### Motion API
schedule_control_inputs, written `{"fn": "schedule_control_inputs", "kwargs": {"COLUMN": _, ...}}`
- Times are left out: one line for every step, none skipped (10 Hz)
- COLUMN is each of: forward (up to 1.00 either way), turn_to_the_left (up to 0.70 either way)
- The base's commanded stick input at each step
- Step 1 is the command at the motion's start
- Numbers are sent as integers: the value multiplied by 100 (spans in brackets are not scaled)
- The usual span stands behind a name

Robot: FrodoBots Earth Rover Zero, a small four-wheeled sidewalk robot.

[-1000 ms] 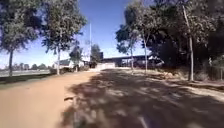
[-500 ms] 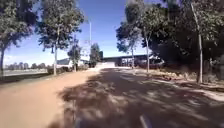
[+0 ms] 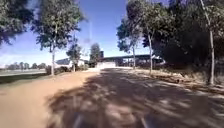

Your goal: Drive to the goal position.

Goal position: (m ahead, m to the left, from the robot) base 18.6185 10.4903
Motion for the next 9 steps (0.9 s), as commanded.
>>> {"fn": "schedule_control_inputs", "kwargs": {"forward": 100, "turn_to_the_left": 0}}
{"fn": "schedule_control_inputs", "kwargs": {"forward": 100, "turn_to_the_left": 0}}
{"fn": "schedule_control_inputs", "kwargs": {"forward": 100, "turn_to_the_left": 3}}
{"fn": "schedule_control_inputs", "kwargs": {"forward": 100, "turn_to_the_left": 28}}
{"fn": "schedule_control_inputs", "kwargs": {"forward": 100, "turn_to_the_left": 40}}
{"fn": "schedule_control_inputs", "kwargs": {"forward": 100, "turn_to_the_left": 0}}
{"fn": "schedule_control_inputs", "kwargs": {"forward": 100, "turn_to_the_left": 0}}
{"fn": "schedule_control_inputs", "kwargs": {"forward": 100, "turn_to_the_left": 0}}
{"fn": "schedule_control_inputs", "kwargs": {"forward": 100, "turn_to_the_left": 0}}
